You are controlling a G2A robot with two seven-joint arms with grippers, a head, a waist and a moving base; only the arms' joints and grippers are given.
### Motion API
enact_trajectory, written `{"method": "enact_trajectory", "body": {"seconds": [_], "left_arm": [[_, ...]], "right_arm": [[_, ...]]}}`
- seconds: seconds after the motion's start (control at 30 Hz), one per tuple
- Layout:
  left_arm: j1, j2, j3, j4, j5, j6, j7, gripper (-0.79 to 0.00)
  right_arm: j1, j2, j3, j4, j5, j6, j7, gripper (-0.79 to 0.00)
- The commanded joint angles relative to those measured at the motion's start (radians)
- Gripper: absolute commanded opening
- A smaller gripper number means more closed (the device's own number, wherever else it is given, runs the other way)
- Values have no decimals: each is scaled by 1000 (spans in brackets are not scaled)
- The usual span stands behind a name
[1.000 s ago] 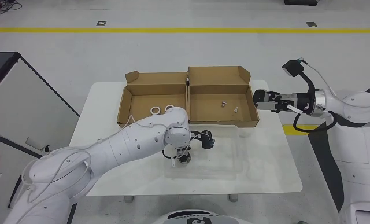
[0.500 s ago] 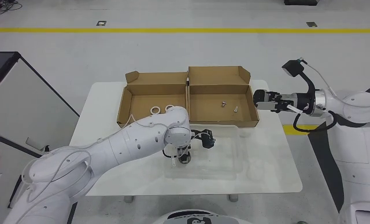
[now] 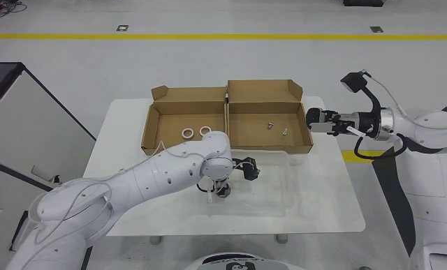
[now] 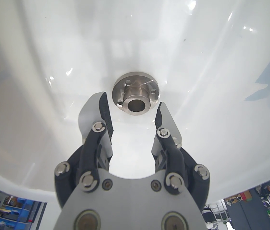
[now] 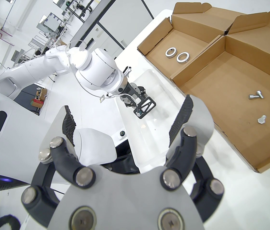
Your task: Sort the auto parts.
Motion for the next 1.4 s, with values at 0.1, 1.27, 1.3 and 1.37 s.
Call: {"method": "enact_trajectory", "body": {"seconds": [0.1,1.27,1.3,1.37], "left_arm": [[1,-4,0,-2,7,5,-5,-394],[-93,3,0,-39,-105,13,-13,-785],[-102,5,0,-51,-111,19,-19,-785],[-122,9,0,-72,-115,36,-36,-785]], "right_arm": [[0,0,0,0,0,0,0,0],[0,0,0,0,0,0,0,0],[0,0,0,0,0,0,0,0],[0,0,0,0,0,0,0,0]]}}
